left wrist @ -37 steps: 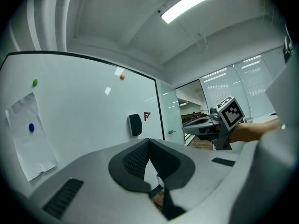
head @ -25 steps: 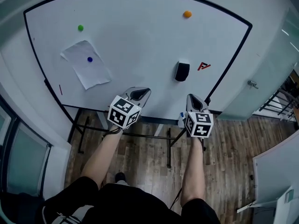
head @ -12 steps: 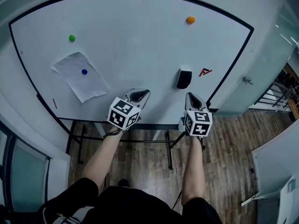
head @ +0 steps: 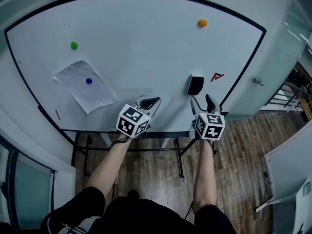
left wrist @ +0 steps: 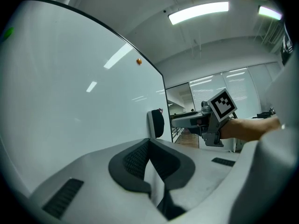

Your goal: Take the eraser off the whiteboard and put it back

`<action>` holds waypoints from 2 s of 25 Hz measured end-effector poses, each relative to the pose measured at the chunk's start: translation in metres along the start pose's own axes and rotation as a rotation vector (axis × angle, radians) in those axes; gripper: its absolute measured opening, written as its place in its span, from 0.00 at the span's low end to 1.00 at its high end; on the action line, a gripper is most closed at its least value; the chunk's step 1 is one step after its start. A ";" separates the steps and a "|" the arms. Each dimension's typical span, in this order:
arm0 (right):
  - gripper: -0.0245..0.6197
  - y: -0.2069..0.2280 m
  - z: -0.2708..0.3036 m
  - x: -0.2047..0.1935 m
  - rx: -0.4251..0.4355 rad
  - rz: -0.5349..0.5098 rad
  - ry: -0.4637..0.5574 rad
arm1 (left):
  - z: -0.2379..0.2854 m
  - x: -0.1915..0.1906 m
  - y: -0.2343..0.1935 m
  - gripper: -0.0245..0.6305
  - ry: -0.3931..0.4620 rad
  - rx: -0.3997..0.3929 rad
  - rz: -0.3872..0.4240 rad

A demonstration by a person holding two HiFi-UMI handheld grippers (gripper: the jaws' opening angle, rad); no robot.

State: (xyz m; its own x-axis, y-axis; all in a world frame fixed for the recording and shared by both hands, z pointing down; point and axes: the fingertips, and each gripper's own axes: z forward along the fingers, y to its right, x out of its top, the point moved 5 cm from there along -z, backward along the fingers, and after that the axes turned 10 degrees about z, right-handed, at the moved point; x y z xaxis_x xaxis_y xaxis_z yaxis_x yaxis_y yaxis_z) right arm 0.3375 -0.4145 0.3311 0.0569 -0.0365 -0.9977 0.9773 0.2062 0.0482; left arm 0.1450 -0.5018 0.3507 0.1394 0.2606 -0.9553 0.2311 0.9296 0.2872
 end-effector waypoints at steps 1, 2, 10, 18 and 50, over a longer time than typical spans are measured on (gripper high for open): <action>0.46 0.001 0.003 0.000 -0.004 0.004 -0.001 | 0.000 0.000 -0.002 0.07 -0.001 -0.001 0.002; 0.46 0.001 0.006 0.000 -0.012 0.003 -0.004 | 0.001 0.000 -0.003 0.07 -0.001 -0.001 0.004; 0.47 0.002 0.030 0.005 -0.058 0.001 0.001 | 0.000 -0.002 -0.019 0.07 0.002 -0.009 0.000; 0.49 0.011 0.060 -0.007 -0.116 0.010 -0.017 | 0.000 -0.011 -0.036 0.07 -0.007 -0.012 0.007; 0.42 0.007 0.057 -0.010 -0.123 0.035 0.012 | -0.005 -0.027 -0.040 0.07 -0.015 0.005 -0.062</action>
State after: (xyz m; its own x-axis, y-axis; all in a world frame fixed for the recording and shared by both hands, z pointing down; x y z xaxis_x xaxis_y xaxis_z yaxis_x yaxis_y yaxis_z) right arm 0.3553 -0.4688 0.3445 0.0871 -0.0158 -0.9961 0.9425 0.3252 0.0773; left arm 0.1267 -0.5451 0.3649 0.1387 0.1990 -0.9701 0.2440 0.9425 0.2283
